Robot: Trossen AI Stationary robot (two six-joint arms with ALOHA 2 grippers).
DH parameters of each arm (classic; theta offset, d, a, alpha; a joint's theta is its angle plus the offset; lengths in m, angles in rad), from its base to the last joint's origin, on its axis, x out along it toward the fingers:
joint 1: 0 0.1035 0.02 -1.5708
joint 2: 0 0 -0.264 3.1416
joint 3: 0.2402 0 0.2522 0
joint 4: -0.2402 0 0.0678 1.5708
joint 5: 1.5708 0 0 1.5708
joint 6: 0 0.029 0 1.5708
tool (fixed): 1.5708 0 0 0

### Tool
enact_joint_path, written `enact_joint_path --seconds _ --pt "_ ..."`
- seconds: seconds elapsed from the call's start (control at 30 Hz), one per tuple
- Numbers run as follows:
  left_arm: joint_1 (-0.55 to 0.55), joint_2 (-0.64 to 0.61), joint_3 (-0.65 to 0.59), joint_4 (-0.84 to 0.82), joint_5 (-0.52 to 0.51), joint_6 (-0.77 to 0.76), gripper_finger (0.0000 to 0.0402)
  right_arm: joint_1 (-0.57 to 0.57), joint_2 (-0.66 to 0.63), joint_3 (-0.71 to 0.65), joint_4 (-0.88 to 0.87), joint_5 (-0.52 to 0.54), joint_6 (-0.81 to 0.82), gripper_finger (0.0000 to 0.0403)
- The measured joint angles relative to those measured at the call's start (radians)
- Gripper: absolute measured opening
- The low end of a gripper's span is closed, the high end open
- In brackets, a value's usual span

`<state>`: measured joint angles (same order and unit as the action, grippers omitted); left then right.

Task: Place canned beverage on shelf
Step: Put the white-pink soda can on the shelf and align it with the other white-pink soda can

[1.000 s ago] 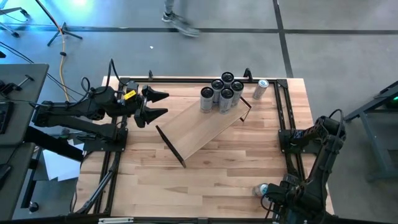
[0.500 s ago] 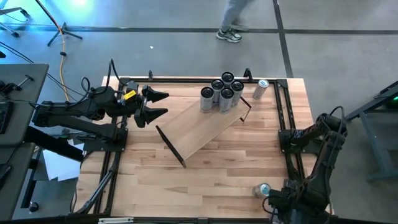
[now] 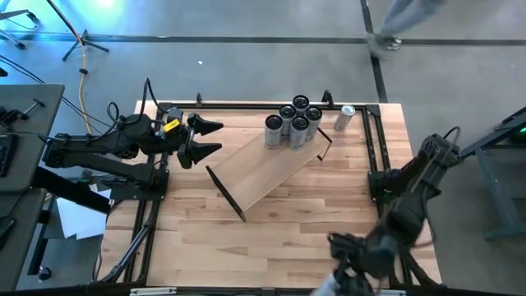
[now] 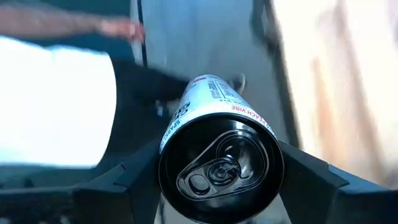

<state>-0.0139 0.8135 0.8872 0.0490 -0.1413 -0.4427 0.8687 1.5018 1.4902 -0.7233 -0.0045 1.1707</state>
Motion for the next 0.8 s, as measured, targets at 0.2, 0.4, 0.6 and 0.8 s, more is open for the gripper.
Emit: enact_joint_path --seconds 0.2,0.4,0.6,0.8 --pt "0.0 0.0 0.0 0.0 0.0 0.0 0.0399 -0.136 -0.035 0.0 0.002 0.076 -0.245 0.0246" --pt "0.0 0.0 0.0 0.0 0.0 0.0 0.0399 -0.231 -0.083 0.0 -0.011 0.082 -0.42 0.0246" --pt "0.0 0.0 0.0 0.0 0.0 0.0 0.0399 -0.253 -0.159 0.0 -0.062 0.122 -0.474 0.0246" --pt "0.0 0.0 0.0 0.0 0.0 0.0 0.0399 -0.214 -0.242 0.001 -0.082 0.211 -0.473 0.0246"
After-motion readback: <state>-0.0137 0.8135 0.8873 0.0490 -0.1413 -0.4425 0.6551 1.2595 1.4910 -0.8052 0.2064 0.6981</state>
